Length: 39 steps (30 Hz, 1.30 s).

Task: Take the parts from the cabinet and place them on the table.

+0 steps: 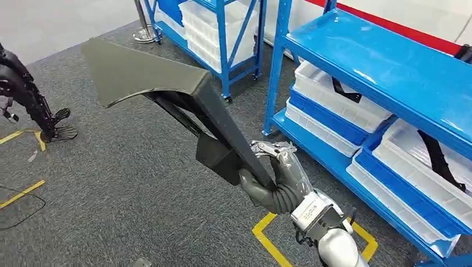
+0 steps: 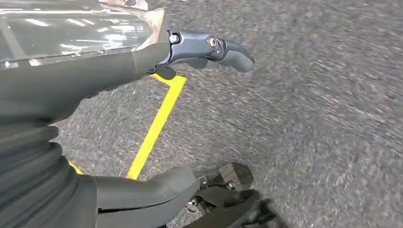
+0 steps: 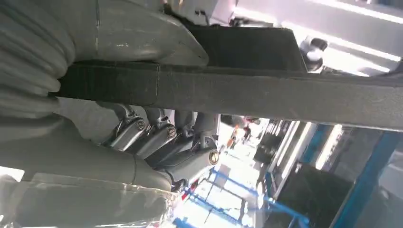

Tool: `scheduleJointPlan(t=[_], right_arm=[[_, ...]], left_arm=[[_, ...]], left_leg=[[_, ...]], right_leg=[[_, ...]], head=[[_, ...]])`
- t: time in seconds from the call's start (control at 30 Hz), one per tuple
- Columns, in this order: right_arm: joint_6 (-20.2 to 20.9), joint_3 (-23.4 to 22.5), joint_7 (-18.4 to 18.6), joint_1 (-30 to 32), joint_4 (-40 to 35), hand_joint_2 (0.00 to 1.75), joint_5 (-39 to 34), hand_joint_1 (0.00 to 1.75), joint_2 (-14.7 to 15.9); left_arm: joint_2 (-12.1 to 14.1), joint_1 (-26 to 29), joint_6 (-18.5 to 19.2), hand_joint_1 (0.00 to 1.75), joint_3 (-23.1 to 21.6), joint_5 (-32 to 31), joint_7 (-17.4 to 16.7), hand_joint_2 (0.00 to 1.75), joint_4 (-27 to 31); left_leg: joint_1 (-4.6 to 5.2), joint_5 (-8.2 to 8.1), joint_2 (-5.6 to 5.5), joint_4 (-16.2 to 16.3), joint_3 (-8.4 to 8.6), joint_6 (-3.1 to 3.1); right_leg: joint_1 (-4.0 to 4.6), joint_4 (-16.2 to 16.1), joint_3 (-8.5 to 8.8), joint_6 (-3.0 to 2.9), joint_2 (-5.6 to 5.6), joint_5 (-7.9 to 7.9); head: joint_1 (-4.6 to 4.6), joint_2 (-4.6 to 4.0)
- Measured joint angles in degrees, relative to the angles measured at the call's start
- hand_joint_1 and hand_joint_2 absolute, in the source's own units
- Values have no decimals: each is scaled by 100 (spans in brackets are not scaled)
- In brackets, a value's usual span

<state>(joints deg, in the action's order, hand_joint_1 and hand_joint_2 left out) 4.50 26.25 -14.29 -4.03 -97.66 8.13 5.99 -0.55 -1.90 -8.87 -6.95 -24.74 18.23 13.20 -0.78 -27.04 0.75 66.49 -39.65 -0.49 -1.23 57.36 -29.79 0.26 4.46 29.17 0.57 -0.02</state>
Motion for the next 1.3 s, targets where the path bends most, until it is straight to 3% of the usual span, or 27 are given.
scheduleJointPlan(t=[0.03,0.07,0.1,0.2,0.23,0.27,0.3,0.37,0.4,0.47,0.5,0.53,0.57,0.6,0.7,0.73,0.77,0.8,0.87,0.93,0.97,1.03,1.07,1.1,1.23,1.27,1.3], right_arm=[[-4,-2,0,17,-31,175,18,175,-24],[-18,-2,0,49,-66,175,33,175,-50],[-33,-2,0,88,-109,175,76,175,-76],[-37,57,0,197,-136,175,133,175,-162],[-35,87,-11,197,-136,175,120,175,-181],[-24,109,-26,191,-131,175,103,175,-179],[31,138,-64,180,-129,175,52,175,-179],[190,234,-107,101,-41,175,-64,175,-166],[267,300,-131,17,38,175,-145,175,-164],[380,465,-153,-207,214,175,-301,175,-166],[402,531,-166,-305,276,175,-348,175,-168],[413,575,-184,-375,324,175,-367,175,-168],[415,621,-195,-443,378,175,-391,175,-168],[413,665,-205,-503,433,175,-411,175,-170],[456,814,-247,-677,557,175,-572,175,-168],[468,885,-262,-779,601,175,-640,175,-183],[479,931,-269,-866,634,175,-676,175,-190],[496,977,-291,-920,673,175,-745,175,-205],[509,1064,-308,-1018,788,175,-837,175,-199],[498,1150,-315,-1098,899,175,-914,175,-199],[487,1178,-319,-1132,927,175,-936,175,-199],[463,1226,-323,-1220,982,175,-962,175,-197],[459,1242,-326,-1252,999,175,-966,175,-197],[452,1248,-328,-1268,1019,175,-968,175,-194],[426,1279,-330,-1340,1082,175,-1023,175,-188],[422,1274,-330,-1372,1093,175,-1032,175,-177],[415,1272,-334,-1391,1108,175,-1040,175,-170]], left_arm=[[11,-1,0,0,-4,-20,0,175,11],[22,-7,0,0,-15,-48,0,175,28],[44,-14,-2,0,-24,-50,15,175,31],[116,91,-96,0,-24,22,118,175,15],[120,130,-148,0,-20,94,162,175,2],[120,154,-211,0,-5,151,203,175,-9],[120,153,-260,0,29,217,221,175,-18],[65,157,-343,0,107,354,254,175,-28],[33,178,-369,0,140,407,258,175,-48],[-46,221,-424,0,229,503,258,175,-87],[-74,230,-428,0,264,520,258,175,-105],[-94,233,-437,0,280,536,258,175,-114],[-103,233,-452,0,302,546,258,175,-118],[-105,228,-459,0,335,546,258,175,-125],[-140,302,-570,0,418,638,256,175,-162],[-142,322,-603,0,454,675,256,175,-184],[-160,335,-616,0,479,684,254,175,-190],[-173,321,-623,0,514,719,251,175,-197],[-190,294,-625,0,540,758,260,175,-208],[-199,307,-610,0,577,772,302,175,-214],[-199,313,-599,0,597,774,319,175,-216],[-199,309,-581,0,608,739,350,175,-216],[-201,301,-581,0,610,739,356,175,-216],[-203,278,-579,0,610,739,361,175,-216],[-206,276,-535,0,610,726,376,175,-216],[-221,285,-514,0,610,717,391,175,-216],[-214,265,-509,0,612,699,407,175,-212]], left_leg=[[15,175,193,-498,306,33],[69,119,489,-796,475,43],[102,141,400,-818,489,106],[150,166,189,-851,444,203],[67,223,125,-945,513,276],[87,244,75,-985,527,306],[79,266,-3,-982,516,347],[76,273,-186,-982,494,359],[77,277,-275,-980,491,363],[73,288,-434,-978,496,346],[58,297,-539,-969,500,329],[44,301,-641,-948,497,308],[41,298,-727,-913,461,274],[73,277,-807,-831,412,231],[31,359,-961,-903,352,109],[23,345,-922,-876,327,102],[70,254,-547,-763,284,81],[68,52,-281,-467,137,55],[32,-412,-113,493,-348,19],[8,-502,-99,975,-594,-3],[3,-363,-88,819,-513,-2],[4,107,42,-179,47,28],[18,242,303,-639,341,58],[102,166,489,-766,410,76],[136,195,159,-834,379,222],[92,233,94,-877,430,271],[77,254,43,-889,438,330]], right_leg=[[3,0,17,17,53,16],[47,-1,22,47,106,39],[104,14,20,88,171,64],[100,-35,62,159,366,52],[102,-8,12,188,281,120],[74,148,-17,179,-60,206],[65,531,-200,133,-294,381],[47,1530,-709,92,-416,733],[48,1839,-879,124,-427,791],[42,1578,-802,245,-431,590],[23,1060,-569,327,-460,345],[-12,495,-298,393,-578,111],[-70,111,-120,416,-896,7],[-63,57,-131,328,-954,19],[6,79,-101,163,-763,-21],[-79,52,-101,107,-696,-56],[-71,50,-90,74,-634,-66],[-57,49,-88,30,-547,-55],[-8,50,-96,-6,-347,-39],[13,50,-98,-20,-175,-28],[16,51,-94,-23,-96,-21],[16,51,-70,-14,53,3],[32,51,-44,7,97,22],[115,62,-45,56,149,54],[105,19,24,161,373,97],[84,122,-33,177,69,169],[77,379,-142,132,-217,311]], head=[[0,0],[0,0],[15,0],[24,0],[28,0],[37,0],[33,0],[42,0],[39,0],[39,0],[39,0],[42,0],[44,0],[39,0],[35,0],[35,0],[33,0],[-18,0],[-15,0],[-17,0],[-15,0],[-17,0],[-20,0],[-20,0],[9,0],[17,0],[13,0]])
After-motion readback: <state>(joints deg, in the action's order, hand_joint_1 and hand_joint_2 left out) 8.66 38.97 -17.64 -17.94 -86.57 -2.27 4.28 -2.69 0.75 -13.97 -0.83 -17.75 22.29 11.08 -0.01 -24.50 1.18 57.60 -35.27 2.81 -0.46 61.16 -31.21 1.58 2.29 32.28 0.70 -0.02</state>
